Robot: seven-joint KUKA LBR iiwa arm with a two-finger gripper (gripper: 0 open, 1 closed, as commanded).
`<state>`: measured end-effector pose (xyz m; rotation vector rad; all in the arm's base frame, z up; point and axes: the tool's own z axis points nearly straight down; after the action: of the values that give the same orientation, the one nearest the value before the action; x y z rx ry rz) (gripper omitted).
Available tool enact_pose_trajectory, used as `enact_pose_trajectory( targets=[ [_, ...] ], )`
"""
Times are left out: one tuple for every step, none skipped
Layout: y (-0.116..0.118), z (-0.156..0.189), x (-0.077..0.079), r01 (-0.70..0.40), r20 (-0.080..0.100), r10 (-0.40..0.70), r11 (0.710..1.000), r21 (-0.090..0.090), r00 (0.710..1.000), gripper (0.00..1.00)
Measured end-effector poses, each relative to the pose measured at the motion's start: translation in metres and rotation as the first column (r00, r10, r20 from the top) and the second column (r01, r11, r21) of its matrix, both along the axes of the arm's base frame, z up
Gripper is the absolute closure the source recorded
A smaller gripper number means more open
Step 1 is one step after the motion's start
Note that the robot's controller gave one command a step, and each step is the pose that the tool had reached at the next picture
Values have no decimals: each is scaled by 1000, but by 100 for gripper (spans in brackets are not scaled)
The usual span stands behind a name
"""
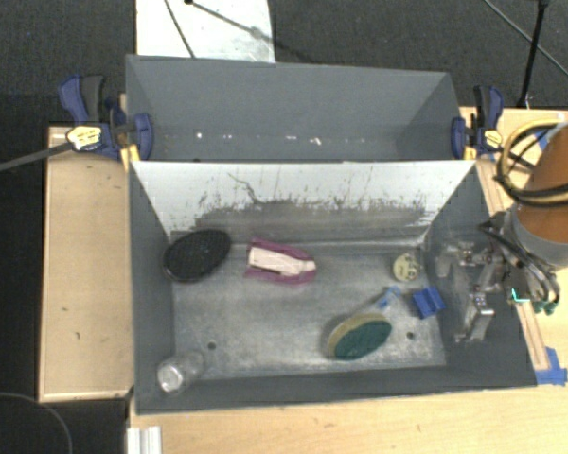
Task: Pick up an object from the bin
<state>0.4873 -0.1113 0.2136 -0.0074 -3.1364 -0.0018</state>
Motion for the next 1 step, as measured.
enact_pose_trajectory(
  targets=[
    [69,-140,21,94,0,-94,996,2,996,0]
  ],
)
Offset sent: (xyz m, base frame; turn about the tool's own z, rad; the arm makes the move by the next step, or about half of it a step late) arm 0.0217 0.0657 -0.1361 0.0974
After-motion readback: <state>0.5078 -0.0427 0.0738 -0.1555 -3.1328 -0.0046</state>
